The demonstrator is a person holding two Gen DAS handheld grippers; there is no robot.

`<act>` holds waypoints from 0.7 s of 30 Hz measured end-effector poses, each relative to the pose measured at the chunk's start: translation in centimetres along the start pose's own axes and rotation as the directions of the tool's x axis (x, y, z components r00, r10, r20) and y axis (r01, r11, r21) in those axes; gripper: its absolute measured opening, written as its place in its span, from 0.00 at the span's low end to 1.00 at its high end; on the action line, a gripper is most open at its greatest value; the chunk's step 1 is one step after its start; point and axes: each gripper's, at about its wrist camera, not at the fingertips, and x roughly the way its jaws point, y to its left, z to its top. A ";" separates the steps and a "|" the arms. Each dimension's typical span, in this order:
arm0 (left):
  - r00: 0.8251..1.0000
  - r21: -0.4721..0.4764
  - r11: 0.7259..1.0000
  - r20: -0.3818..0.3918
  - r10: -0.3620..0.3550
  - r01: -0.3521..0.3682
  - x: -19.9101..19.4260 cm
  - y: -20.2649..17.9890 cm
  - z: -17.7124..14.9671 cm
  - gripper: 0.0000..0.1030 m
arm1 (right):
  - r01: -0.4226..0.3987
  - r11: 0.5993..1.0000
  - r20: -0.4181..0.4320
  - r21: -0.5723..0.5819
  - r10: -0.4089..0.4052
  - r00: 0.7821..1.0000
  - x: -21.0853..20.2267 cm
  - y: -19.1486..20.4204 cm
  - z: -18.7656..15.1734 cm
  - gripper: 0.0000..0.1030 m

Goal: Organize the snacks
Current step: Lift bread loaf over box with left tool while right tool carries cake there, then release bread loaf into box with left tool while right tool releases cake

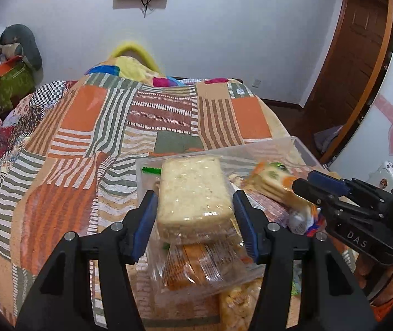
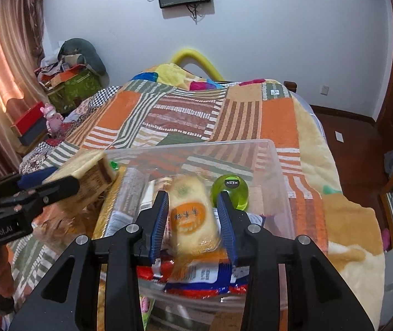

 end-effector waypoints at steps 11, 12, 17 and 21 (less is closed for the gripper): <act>1.000 0.059 0.998 0.001 -0.015 0.015 -5.4 -1.6 -2.7 0.56 | -0.031 0.999 0.038 -0.024 0.032 0.999 -5.1 0.8 -1.7 0.37; 1.000 0.059 0.998 -0.003 -0.018 0.018 -5.7 -1.7 -3.2 0.57 | -0.031 0.999 0.038 -0.024 0.031 0.999 -5.3 0.8 -1.9 0.38; 0.998 0.066 0.997 -0.054 -0.030 0.034 -5.9 -2.2 -5.9 0.57 | -0.041 0.999 0.029 -0.012 0.042 0.999 -6.5 0.6 -3.8 0.41; 0.991 0.052 0.997 -0.123 -0.052 0.059 -4.5 -2.5 -8.2 0.58 | -0.050 0.999 0.012 0.005 0.050 0.999 -6.6 0.6 -5.1 0.41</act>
